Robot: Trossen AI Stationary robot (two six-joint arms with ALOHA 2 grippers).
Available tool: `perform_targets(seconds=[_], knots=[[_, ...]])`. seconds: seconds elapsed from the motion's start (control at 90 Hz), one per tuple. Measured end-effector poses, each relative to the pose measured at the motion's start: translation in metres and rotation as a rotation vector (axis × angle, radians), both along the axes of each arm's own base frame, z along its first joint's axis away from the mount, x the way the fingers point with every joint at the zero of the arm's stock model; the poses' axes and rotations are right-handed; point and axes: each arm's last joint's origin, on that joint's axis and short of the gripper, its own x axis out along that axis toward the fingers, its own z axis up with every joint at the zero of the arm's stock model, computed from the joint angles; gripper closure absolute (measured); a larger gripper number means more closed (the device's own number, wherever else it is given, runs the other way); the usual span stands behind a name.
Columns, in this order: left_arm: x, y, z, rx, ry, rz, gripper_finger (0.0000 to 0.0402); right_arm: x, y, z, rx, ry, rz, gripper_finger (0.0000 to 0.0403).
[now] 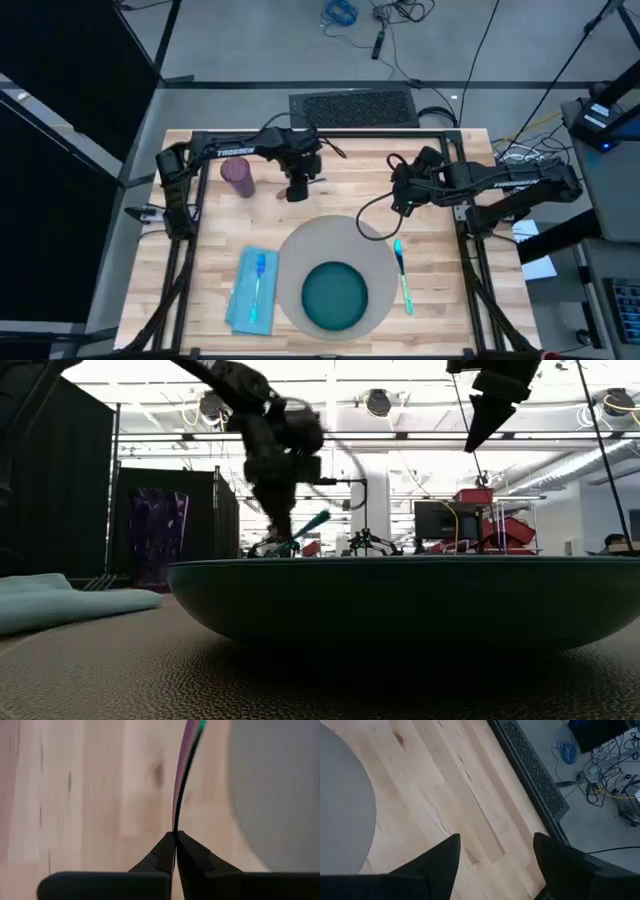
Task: Set table place
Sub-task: Put the blue spoon beside the blue knife on the table
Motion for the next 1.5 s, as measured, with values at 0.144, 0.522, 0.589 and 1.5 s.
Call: perform_targets(seconds=[0.144,0.522,0.589,1.5], knots=[[0.009,-0.004,0.028,0.025,-0.067,0.001,0.0401,-0.013,0.002,-0.003,0.048,0.074,-0.083,0.0165],[-0.031,-0.021,0.114,0.082,-0.294,0.107,0.0401,-0.045,0.051,-0.010,0.302,0.130,-0.141,0.0165],[-0.044,-0.028,0.130,0.089,-0.344,0.146,0.0401,-0.050,0.063,-0.016,0.300,0.128,-0.120,0.0165],[-0.063,-0.121,0.170,0.139,-0.601,0.147,0.0401,0.048,0.043,-0.092,0.155,-0.759,0.310,0.0165]])
